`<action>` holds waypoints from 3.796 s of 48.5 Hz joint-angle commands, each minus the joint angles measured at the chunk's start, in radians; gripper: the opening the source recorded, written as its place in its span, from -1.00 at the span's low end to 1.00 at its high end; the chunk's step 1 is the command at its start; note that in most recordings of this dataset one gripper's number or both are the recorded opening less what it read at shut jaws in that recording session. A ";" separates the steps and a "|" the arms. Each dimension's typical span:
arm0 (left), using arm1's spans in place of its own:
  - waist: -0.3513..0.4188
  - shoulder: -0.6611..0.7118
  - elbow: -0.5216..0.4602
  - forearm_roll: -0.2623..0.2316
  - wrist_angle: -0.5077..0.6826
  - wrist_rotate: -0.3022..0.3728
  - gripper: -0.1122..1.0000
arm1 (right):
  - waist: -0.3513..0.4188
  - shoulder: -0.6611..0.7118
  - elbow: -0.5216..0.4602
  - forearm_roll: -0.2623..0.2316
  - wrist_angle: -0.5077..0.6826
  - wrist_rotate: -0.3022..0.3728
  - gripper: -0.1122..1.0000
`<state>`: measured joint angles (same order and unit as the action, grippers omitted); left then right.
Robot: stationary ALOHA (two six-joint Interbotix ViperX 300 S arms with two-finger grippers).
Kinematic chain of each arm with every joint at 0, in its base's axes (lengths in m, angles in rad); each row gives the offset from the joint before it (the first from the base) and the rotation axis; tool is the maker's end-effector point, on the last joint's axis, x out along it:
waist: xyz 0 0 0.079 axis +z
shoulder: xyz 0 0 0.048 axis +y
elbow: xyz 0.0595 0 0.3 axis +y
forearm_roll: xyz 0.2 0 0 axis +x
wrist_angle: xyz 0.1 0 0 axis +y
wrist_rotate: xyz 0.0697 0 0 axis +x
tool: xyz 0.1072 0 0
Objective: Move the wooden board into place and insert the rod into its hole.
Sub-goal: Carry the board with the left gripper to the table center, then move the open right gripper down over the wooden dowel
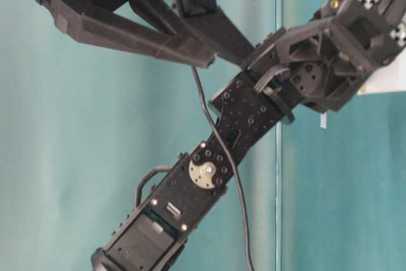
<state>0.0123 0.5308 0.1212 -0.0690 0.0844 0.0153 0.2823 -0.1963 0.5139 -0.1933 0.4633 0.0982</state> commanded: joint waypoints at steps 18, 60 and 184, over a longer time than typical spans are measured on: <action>0.002 0.014 -0.071 0.002 -0.009 -0.003 -0.40 | -0.002 -0.023 -0.018 -0.003 -0.003 0.002 0.99; 0.000 -0.008 -0.060 0.002 -0.011 0.000 0.61 | -0.002 -0.023 -0.003 -0.002 -0.003 0.002 0.99; -0.069 -0.054 0.428 -0.002 -0.689 0.067 0.49 | 0.087 0.614 -0.597 0.132 0.399 0.477 0.87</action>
<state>-0.0230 0.4832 0.5630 -0.0721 -0.6075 0.0828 0.3620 0.4295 -0.0598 -0.0629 0.8836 0.5706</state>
